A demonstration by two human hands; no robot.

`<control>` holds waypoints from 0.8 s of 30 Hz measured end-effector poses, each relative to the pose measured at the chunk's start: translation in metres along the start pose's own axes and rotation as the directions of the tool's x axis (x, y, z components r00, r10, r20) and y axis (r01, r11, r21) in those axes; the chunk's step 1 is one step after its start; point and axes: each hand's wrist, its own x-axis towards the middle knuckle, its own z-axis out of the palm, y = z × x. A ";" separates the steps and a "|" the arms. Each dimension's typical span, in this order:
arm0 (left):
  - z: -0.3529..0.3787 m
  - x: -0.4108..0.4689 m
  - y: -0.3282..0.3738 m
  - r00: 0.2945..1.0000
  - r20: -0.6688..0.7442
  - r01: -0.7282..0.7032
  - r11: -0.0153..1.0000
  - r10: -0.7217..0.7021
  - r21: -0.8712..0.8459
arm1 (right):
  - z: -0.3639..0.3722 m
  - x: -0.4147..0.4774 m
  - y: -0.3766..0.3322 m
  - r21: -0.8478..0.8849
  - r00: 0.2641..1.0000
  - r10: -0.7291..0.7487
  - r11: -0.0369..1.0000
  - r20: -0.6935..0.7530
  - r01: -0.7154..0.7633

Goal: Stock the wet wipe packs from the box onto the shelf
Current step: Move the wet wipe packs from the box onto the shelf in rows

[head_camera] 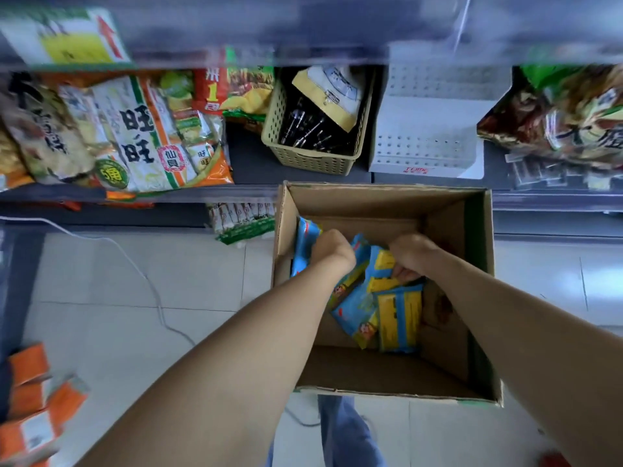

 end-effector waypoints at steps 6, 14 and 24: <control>-0.051 -0.042 0.012 0.993 -0.057 -0.102 0.994 0.103 0.025 | -0.028 -0.046 -0.008 0.035 0.989 -0.069 0.997 -0.132 0.074; -0.160 -0.132 0.018 0.966 -0.124 -0.212 0.970 0.227 0.120 | -0.077 -0.169 -0.065 -0.416 0.934 -0.315 0.882 -0.167 0.223; -0.321 -0.278 -0.005 0.860 -0.302 -0.284 0.878 0.411 0.385 | -0.129 -0.387 -0.158 -0.622 0.654 -0.733 0.604 -0.188 0.498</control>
